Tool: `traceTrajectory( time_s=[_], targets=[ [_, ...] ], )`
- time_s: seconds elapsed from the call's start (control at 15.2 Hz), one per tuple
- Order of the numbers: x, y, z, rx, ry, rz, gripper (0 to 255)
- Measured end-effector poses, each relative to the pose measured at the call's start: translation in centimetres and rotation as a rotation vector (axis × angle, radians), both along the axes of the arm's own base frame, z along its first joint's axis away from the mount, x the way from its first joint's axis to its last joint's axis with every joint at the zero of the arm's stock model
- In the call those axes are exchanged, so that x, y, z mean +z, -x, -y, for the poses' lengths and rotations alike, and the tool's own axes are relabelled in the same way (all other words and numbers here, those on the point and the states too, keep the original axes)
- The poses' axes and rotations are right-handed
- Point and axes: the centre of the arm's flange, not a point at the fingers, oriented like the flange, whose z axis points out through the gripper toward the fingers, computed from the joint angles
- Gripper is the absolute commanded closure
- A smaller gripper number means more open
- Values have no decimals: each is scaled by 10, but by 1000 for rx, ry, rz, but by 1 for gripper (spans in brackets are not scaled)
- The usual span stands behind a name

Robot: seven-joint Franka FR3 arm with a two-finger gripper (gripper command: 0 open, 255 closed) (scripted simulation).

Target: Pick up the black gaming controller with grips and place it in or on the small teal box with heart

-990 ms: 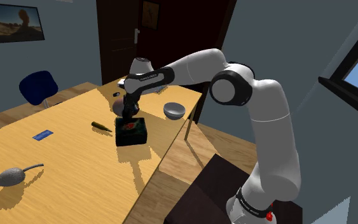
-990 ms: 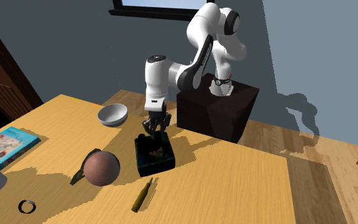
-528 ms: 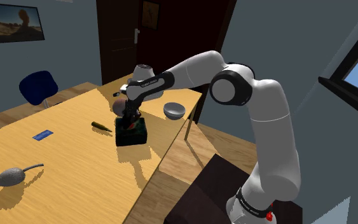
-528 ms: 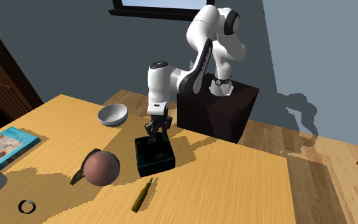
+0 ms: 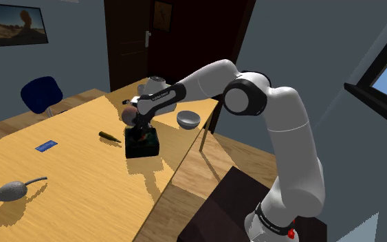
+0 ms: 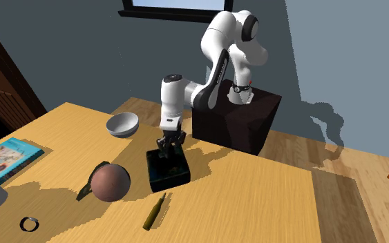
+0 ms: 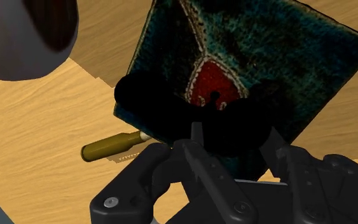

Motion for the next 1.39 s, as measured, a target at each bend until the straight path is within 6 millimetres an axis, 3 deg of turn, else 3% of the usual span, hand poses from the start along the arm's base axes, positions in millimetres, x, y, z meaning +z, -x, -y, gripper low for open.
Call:
traceTrajectory(
  time_s=[0.33,0.46,0.53,0.99,1.25,1.39],
  targets=[
    [8,-5,-9,8,-5,16,255],
    [2,-1,-9,7,-4,12,255],
    [5,0,-6,6,-4,15,0],
    [0,0,-3,3,-2,-1,0],
    [25,11,-3,8,-3,-24,0],
    [28,11,-4,8,-3,-26,0]
  ],
)
